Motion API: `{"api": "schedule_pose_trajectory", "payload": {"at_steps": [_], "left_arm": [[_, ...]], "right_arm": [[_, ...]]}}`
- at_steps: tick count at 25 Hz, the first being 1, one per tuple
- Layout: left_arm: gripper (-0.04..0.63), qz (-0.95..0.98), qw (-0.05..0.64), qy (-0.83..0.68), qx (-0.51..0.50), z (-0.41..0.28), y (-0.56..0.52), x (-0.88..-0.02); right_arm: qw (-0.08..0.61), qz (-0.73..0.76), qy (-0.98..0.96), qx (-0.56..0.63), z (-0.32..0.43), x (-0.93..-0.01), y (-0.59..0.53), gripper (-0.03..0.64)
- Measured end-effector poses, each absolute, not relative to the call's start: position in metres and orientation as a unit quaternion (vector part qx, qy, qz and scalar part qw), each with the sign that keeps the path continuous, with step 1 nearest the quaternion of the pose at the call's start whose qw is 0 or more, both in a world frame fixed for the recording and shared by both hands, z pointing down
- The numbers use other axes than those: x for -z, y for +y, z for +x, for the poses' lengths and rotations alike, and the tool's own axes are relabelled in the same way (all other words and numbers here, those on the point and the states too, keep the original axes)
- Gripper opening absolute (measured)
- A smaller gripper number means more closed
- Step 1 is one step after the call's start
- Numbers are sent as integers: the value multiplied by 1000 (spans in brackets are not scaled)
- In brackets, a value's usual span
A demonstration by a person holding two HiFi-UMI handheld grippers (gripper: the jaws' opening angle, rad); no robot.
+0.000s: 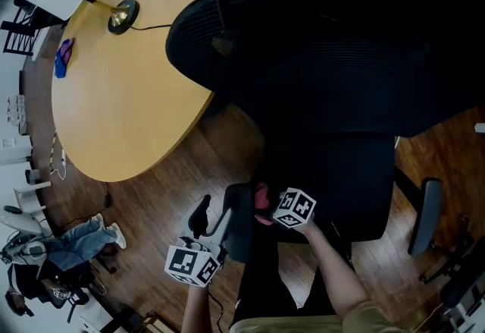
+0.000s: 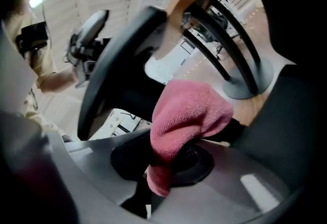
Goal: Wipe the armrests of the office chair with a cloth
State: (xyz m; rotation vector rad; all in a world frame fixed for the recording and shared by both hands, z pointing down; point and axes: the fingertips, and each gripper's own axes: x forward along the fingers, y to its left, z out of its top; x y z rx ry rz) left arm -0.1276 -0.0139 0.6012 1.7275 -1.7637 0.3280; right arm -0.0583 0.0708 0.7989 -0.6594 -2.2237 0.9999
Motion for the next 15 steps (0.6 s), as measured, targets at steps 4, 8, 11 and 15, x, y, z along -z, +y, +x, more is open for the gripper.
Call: {"api": "schedule_pose_trajectory", "payload": {"at_steps": [4,8,11,15], "left_arm": [[244,653,324,-673,-127,-128,-10,-605],[245,652,325,-675,-123,-131,-4,-611],[244,648,327,-678,-120,-134,-3,-610],[244,645,323,-685,-102,-128,1,-605]], "right_arm": [[389,-159,-806,-418,-63,-852,45,66],[446,-113,-768,-446,-60,-885,37,64],[445,-111,-771,-442,-60,-882,33,62],[378,-83,-804,-450,-45,-850,11,64]]}}
